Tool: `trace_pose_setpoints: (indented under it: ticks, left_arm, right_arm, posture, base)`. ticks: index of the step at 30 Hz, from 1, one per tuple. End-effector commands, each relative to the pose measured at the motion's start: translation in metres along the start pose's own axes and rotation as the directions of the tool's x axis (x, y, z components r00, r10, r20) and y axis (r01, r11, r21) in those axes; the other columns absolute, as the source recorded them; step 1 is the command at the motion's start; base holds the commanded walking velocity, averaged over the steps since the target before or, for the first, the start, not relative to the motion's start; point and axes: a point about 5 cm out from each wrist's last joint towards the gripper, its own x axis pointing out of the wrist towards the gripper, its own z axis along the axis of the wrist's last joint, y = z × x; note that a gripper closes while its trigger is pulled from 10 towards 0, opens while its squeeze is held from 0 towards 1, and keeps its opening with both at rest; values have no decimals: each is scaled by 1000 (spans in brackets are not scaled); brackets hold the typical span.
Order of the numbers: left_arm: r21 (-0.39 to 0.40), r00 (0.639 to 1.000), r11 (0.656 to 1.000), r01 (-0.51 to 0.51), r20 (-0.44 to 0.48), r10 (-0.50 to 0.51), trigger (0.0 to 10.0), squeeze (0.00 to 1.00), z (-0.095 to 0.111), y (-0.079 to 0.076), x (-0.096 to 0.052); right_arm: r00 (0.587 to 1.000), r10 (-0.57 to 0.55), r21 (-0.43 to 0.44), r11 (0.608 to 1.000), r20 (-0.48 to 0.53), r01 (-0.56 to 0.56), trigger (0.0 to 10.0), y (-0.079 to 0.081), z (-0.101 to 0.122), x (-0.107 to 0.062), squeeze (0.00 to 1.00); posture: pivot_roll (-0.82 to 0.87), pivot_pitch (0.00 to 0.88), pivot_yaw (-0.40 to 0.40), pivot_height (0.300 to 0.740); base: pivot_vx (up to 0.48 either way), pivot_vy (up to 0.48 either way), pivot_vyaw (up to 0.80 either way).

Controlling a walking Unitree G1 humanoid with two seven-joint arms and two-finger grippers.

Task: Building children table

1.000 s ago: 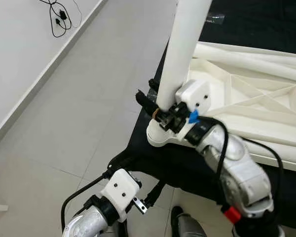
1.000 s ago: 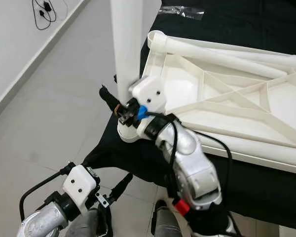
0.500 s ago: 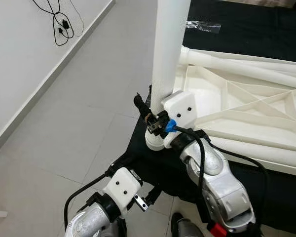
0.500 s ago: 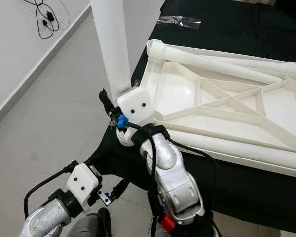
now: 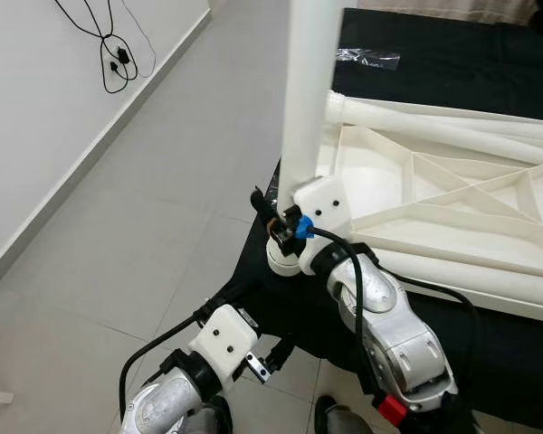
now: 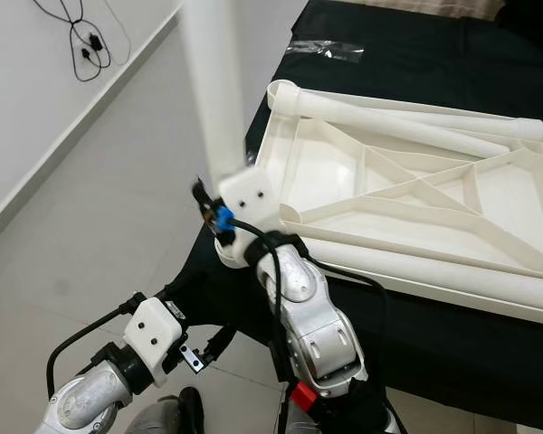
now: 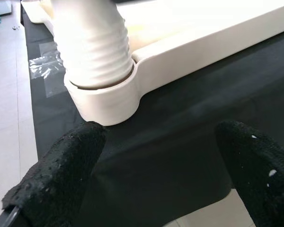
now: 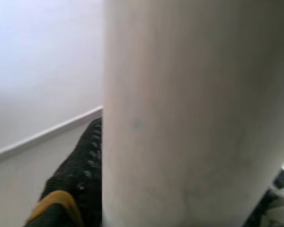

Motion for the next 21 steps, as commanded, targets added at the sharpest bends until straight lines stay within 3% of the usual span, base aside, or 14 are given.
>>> trace_pose_setpoints:
  ticks: [1,7,8,21]
  left_arm:
    - [-2,1000,1000,4,-12,-4,10000,0,-4,-3,-2]
    - [0,1000,1000,2,-8,-2,10000,0,-4,-3,-2]
    - [0,1000,1000,0,-7,0,10000,0,-4,-2,-2]
    - [6,1000,1000,-8,-6,8,10000,0,-5,-1,-3]
  right_arm:
    - [997,47,37,998,66,-49,10000,5,10,0,0]
    - [987,106,36,993,120,-111,10000,6,16,1,0]
    - [983,114,46,991,145,-122,0,0,20,3,0]
    - [981,86,63,993,172,-98,0,-14,24,8,0]
  posture:
    - [-18,264,12,740]
    - [-16,265,13,740]
    - [-13,266,13,740]
    - [-8,265,12,740]
  base:
    - [0,0,0]
    - [0,0,0]
    - [0,0,0]
    - [0,0,0]
